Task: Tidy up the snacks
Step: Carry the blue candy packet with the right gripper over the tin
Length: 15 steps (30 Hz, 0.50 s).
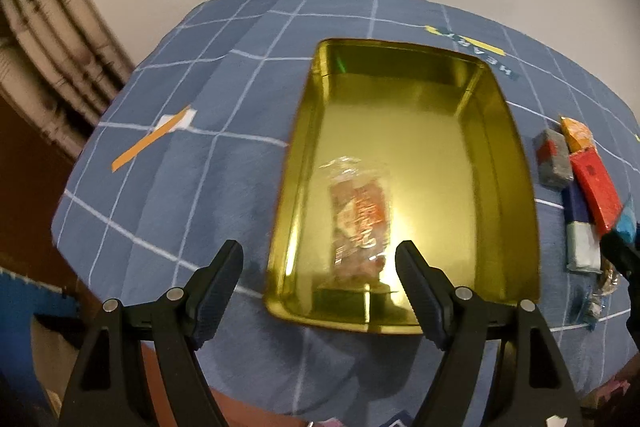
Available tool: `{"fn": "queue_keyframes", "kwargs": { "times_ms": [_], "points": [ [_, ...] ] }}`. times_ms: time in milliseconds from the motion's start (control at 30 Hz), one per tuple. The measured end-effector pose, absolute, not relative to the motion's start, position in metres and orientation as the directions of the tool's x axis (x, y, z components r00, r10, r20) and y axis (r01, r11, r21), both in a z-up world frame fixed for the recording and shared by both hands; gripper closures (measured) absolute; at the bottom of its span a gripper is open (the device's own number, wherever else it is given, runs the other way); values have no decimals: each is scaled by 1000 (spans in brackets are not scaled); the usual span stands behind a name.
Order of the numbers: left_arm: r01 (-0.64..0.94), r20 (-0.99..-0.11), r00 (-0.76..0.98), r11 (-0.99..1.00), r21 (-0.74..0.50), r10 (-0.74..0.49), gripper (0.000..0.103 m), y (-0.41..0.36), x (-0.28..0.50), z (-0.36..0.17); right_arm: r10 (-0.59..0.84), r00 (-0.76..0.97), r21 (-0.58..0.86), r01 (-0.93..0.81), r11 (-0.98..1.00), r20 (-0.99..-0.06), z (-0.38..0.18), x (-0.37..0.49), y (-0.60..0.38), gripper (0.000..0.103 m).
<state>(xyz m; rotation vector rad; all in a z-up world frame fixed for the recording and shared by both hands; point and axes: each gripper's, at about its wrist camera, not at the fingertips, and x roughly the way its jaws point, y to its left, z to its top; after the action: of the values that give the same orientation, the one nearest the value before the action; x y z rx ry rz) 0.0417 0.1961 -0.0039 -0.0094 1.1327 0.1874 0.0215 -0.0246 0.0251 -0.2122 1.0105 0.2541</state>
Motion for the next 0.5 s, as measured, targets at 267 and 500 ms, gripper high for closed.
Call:
{"fn": "queue_keyframes", "kwargs": {
  "times_ms": [267,500],
  "points": [
    [-235,-900,401,969,79,171,27,219,33,-4,191,485,-31,-412,911,-854,26,36,33,74],
    [-286,-900,394,956,70,183,27,232,29,-4,225,461,-20,-469,883,-858,21,44,72,74]
  ]
}}
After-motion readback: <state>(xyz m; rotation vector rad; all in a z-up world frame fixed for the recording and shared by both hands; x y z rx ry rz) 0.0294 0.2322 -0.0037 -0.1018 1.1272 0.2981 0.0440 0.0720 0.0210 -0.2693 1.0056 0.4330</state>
